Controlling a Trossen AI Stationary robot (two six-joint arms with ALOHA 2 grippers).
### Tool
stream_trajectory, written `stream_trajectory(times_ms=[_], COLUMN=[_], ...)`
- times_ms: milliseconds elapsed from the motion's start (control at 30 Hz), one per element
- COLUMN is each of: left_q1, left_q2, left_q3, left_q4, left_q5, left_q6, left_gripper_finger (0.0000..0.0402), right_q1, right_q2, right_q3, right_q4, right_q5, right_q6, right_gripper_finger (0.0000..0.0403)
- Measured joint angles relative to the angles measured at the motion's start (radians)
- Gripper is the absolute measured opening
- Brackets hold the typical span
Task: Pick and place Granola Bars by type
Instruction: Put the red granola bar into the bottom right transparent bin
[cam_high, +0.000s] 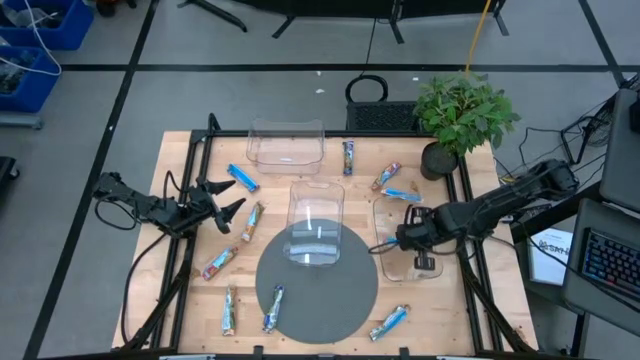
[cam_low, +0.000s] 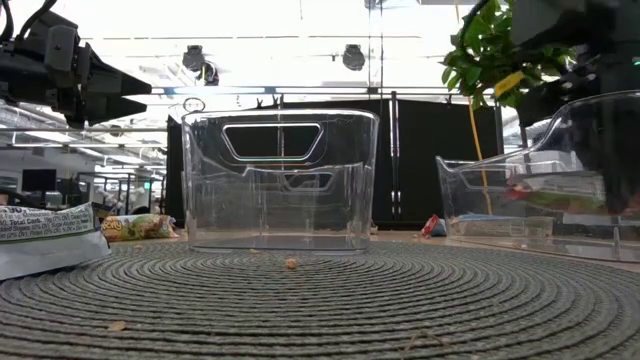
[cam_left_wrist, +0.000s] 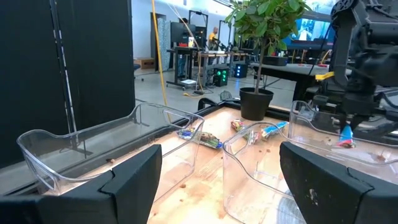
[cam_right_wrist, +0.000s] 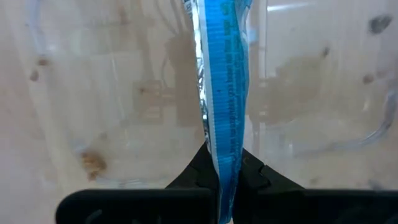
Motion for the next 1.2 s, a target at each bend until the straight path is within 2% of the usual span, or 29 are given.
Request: stream_trajectory(times_ms=[200,367,800,900,1200], left_q1=[0.0,0.0,0.0,0.0,0.0], left_q2=[0.0,0.0,0.0,0.0,0.0], left_q3=[0.0,0.0,0.0,0.0,0.0], left_q4=[0.0,0.0,0.0,0.0,0.0], left_q5=[0.0,0.0,0.0,0.0,0.0], left_q6=[0.0,0.0,0.0,0.0,0.0], left_gripper_finger=[0.0324,0.0324,0.0324,0.0324,0.0324], right_q1=[-0.108,-0.175,-0.193,-0.193,-0.193], right_q2=[0.001,0.037,0.155,0.163,0.163], right_q3=[0.0,0.0,0.0,0.0,0.013], right_q4=[0.014,0.036,0.111,0.113,0.065], right_q5=[0.002,-0.004,-0.044,-0.045,-0.05], right_q6=[-0.142,-0.183,-0.201,-0.199,-0.182], right_gripper_finger=[0.0003,0.0003,0.0005,0.0029,0.0142])
